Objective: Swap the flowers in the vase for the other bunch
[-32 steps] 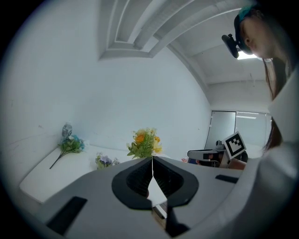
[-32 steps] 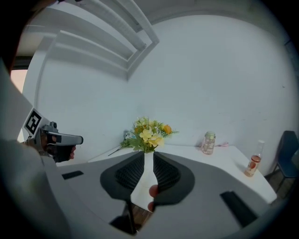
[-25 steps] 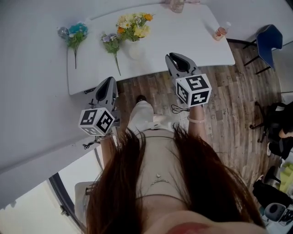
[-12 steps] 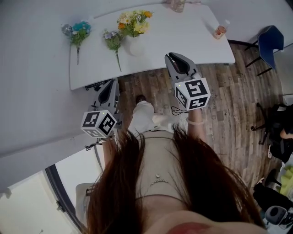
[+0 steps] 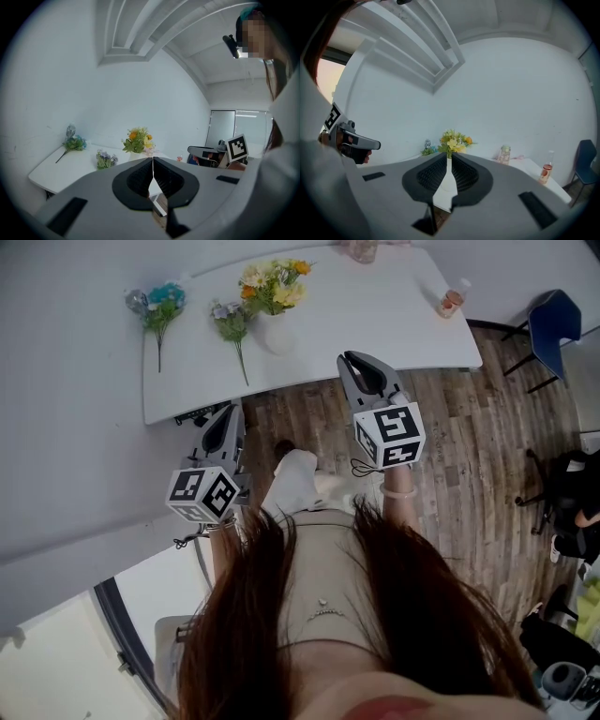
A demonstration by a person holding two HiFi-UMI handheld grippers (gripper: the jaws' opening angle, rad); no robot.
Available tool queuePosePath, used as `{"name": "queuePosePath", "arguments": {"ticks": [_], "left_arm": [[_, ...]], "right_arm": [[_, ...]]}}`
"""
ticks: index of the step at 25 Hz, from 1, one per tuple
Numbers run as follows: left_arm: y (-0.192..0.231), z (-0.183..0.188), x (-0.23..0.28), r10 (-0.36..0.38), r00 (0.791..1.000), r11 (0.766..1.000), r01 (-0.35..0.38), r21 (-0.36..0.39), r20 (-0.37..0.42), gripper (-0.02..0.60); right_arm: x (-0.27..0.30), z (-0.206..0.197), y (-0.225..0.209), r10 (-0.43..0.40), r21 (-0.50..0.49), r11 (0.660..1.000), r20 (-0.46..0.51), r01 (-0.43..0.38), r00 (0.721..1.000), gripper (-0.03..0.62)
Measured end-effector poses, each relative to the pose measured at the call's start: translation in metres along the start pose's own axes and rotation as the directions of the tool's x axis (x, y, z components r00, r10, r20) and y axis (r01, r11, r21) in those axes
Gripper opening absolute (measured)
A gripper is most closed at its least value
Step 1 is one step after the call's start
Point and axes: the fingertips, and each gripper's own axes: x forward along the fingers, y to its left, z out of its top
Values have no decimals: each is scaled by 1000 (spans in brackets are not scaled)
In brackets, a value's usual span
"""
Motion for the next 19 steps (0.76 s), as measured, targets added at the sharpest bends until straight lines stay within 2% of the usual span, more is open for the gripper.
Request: {"name": "queuePosePath", "arguments": {"ticks": [19], "left_arm": [[24, -6, 3, 15, 1000, 1000, -15, -7, -28, 6]], "right_arm": [[30, -14, 6, -5, -8, 1000, -44, 4, 999, 51]]}}
